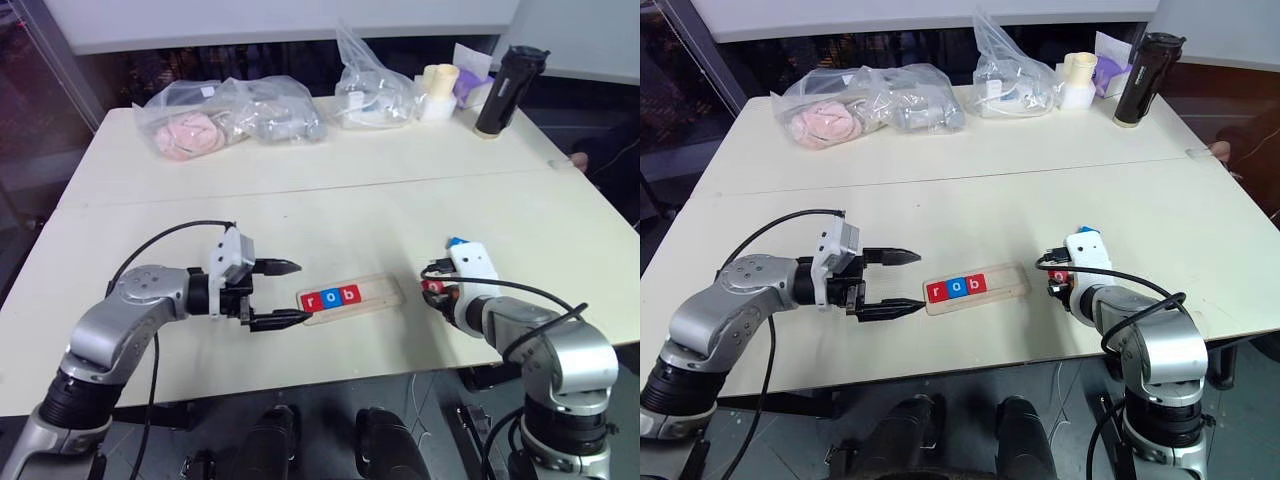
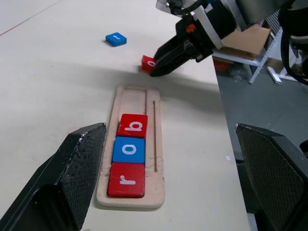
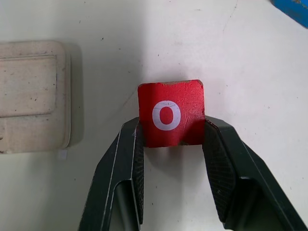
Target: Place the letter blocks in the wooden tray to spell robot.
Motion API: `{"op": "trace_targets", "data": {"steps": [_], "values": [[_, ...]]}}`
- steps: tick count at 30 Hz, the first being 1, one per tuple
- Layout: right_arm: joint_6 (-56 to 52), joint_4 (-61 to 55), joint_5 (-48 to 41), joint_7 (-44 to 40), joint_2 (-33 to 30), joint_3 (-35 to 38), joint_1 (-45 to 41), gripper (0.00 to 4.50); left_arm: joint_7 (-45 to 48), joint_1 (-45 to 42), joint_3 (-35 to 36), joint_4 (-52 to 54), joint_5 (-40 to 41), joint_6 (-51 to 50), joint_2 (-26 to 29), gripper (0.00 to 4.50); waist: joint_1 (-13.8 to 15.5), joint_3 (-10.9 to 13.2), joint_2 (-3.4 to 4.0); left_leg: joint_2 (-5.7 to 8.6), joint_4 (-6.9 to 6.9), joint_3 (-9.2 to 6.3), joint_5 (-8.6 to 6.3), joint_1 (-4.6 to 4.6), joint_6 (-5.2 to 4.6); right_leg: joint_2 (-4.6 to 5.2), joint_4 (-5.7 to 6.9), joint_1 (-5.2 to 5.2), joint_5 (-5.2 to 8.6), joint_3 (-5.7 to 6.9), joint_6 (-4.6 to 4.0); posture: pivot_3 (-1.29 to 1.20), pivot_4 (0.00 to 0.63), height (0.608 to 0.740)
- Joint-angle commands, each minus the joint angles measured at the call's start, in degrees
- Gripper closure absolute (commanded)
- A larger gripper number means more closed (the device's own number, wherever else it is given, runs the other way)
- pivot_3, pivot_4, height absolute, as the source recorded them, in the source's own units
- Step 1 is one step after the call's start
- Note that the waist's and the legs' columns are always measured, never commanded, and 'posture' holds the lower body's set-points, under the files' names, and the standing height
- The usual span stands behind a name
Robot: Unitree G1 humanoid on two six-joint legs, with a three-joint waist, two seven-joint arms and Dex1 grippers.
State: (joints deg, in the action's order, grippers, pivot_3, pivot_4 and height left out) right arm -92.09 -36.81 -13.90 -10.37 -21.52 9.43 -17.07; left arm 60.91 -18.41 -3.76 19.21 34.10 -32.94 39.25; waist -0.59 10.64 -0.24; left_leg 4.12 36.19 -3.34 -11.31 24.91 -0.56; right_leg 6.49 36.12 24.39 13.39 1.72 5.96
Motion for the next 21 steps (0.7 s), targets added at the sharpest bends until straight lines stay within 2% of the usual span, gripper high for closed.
{"op": "trace_targets", "data": {"steps": [1, 4, 5, 6, 9, 13, 16, 21], "values": [[-0.41, -0.31, -1.76, 0.50, -1.97, 0.46, -1.09, 1.83, 0.28, -0.72, -0.09, 0.84, -0.31, 0.98, -0.10, 0.00, 0.00, 0.00, 0.00, 0.00, 0.00, 0.00, 0.00, 0.00, 0.00, 0.00, 0.00, 0.00, 0.00, 0.00, 0.00, 0.00, 0.150, 0.725], [-0.41, 0.30, -6.20, -4.86, -8.34, -0.91, -3.85, 0.28, 0.26, -0.62, 0.16, 0.93, -0.26, 0.75, -0.05, 0.00, 0.00, 0.02, 0.01, 0.01, 0.02, 0.01, 0.00, 0.00, 0.00, 0.01, -0.01, -0.01, 0.00, 0.00, 0.00, 0.00, 0.150, 0.725], [-0.21, 0.11, -8.16, -8.12, -11.74, -2.03, -5.12, 0.03, 0.27, -0.54, 0.25, 0.97, -0.27, 0.72, 0.01, 0.00, -0.01, 0.02, 0.02, 0.01, 0.02, 0.02, 0.00, 0.01, 0.00, 0.01, -0.01, -0.01, 0.00, 0.00, 0.00, 0.00, 0.150, 0.725], [1.20, 0.05, -9.75, -11.24, -15.18, -3.20, -5.79, 0.03, 0.25, -0.47, 0.33, 1.00, -0.26, 0.71, 0.04, 0.00, -0.02, 0.04, 0.03, 0.01, 0.02, 0.02, 0.00, 0.01, -0.01, 0.03, -0.01, -0.02, 0.00, 0.00, 0.00, 0.00, 0.150, 0.725], [16.32, 1.79, -9.51, -22.12, -28.38, -8.67, -5.74, 0.03, 0.19, -0.68, 0.30, 0.80, -0.64, 0.89, 0.14, 0.00, 0.07, 0.06, -0.02, 0.00, 0.00, 0.00, 0.00, 0.02, -0.01, 0.10, -0.09, -0.08, 0.02, 0.07, 0.00, 0.00, 0.150, 0.725], [45.14, 9.06, -5.96, -41.26, -39.52, -12.68, -3.78, 0.03, 0.18, -1.08, 0.67, 0.90, -0.26, 0.40, 0.26, 0.00, 0.00, 0.12, -0.14, 0.01, 0.00, 0.06, -0.04, 0.03, -0.08, 0.15, -0.21, -0.14, 0.04, 0.11, 0.06, 0.00, 0.150, 0.725], [65.39, 20.12, -1.95, -51.50, -41.85, -14.72, -2.80, 0.03, 0.31, -1.26, 0.70, 0.75, -0.30, 0.40, 0.35, 0.00, -0.02, 0.15, -0.20, 0.01, 0.02, 0.07, -0.06, 0.03, -0.10, 0.13, -0.31, -0.20, 0.04, 0.11, 0.10, 0.00, 0.150, 0.725], [80.80, 38.04, 1.67, -64.00, -39.58, -19.91, -8.80, 0.03, 0.07, -1.28, 1.10, 1.21, -0.22, 0.06, 0.76, 0.00, -0.02, 0.18, -0.20, 0.02, 0.07, 0.09, -0.06, 0.03, -0.10, 0.15, -0.29, -0.20, 0.01, 0.08, 0.07, 0.00, 0.150, 0.725]]}}
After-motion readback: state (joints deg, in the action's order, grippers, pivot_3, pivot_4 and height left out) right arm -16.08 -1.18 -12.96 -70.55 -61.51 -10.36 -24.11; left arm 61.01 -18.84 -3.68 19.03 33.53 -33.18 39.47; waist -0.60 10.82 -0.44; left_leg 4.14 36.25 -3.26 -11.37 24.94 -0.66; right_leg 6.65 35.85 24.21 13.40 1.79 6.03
